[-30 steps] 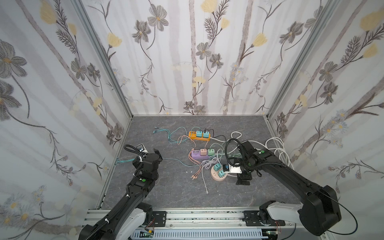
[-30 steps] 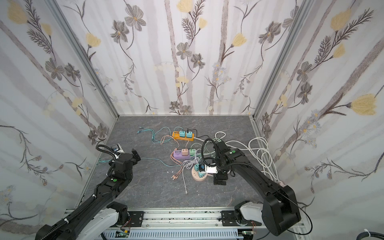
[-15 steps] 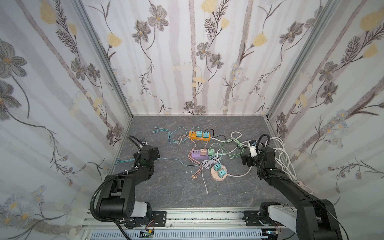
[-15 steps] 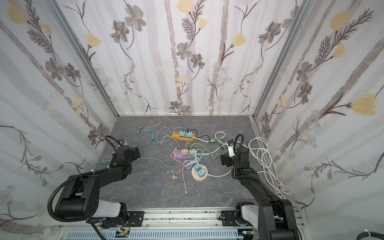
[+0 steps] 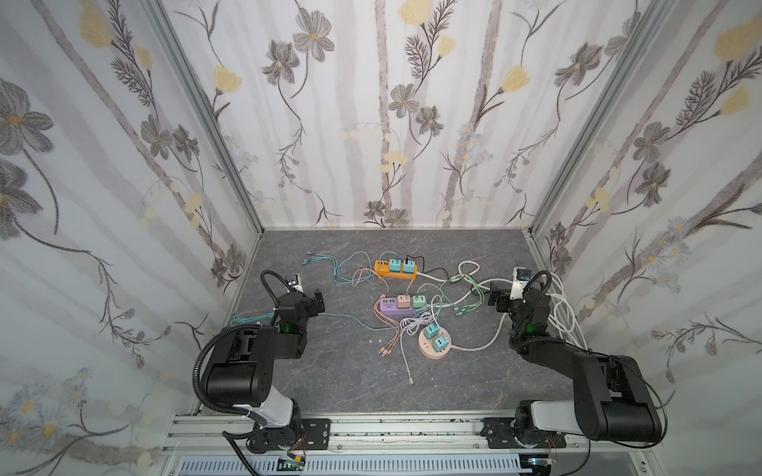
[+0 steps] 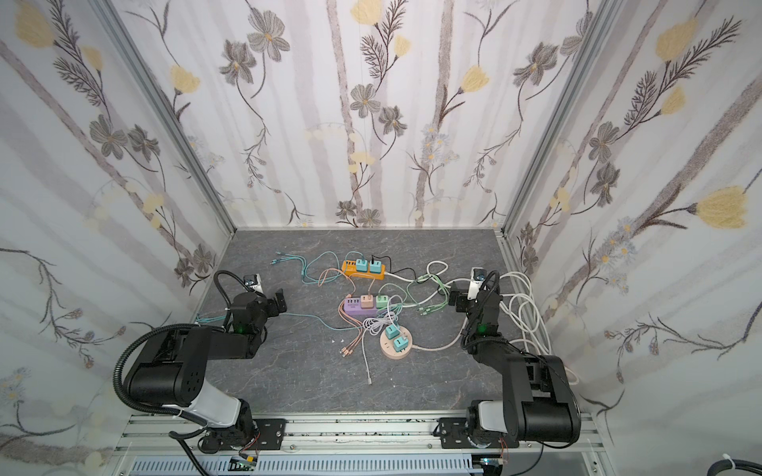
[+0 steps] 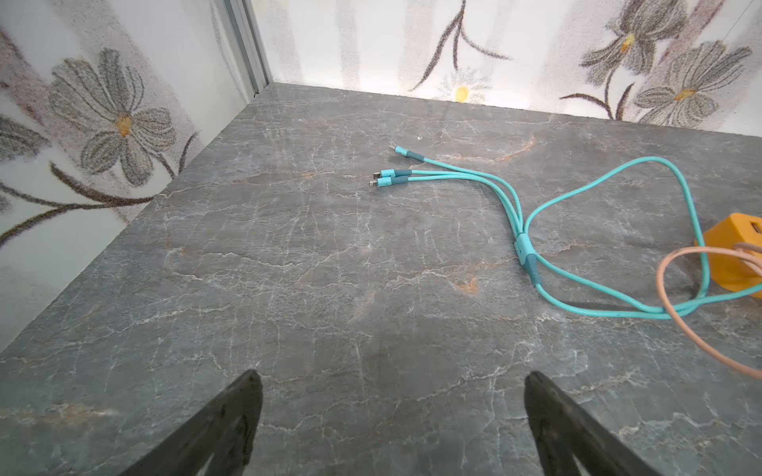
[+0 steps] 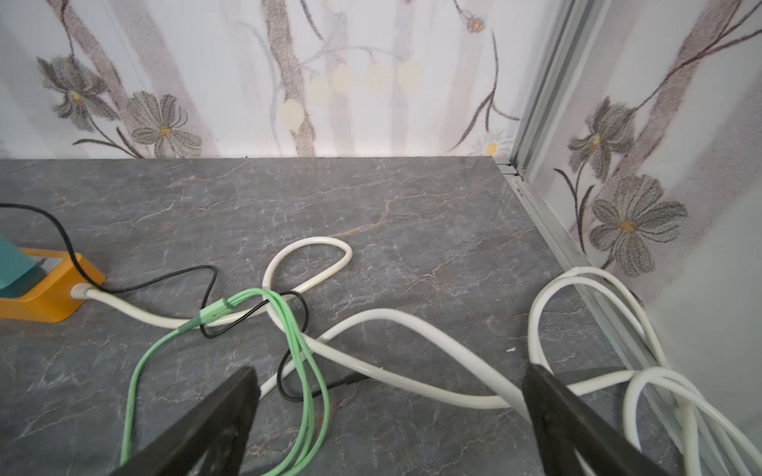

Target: Insert the plug

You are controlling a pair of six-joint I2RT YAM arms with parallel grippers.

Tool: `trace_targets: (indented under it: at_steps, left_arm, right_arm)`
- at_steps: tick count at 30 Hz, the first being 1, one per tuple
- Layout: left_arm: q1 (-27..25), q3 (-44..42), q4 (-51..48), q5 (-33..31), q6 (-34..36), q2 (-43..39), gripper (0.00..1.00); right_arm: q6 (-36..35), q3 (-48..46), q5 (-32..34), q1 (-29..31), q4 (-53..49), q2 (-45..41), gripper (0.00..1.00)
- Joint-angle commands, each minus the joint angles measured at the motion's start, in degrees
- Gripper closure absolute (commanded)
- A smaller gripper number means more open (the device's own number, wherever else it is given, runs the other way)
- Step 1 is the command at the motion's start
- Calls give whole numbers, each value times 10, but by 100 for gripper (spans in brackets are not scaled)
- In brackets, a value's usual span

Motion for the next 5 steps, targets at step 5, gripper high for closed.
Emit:
trace_targets:
  at_steps: [5]
  left_arm:
    - [3, 3, 20, 9, 2, 0, 0]
  right_arm:
    - [17, 4, 18, 1, 31, 1, 1]
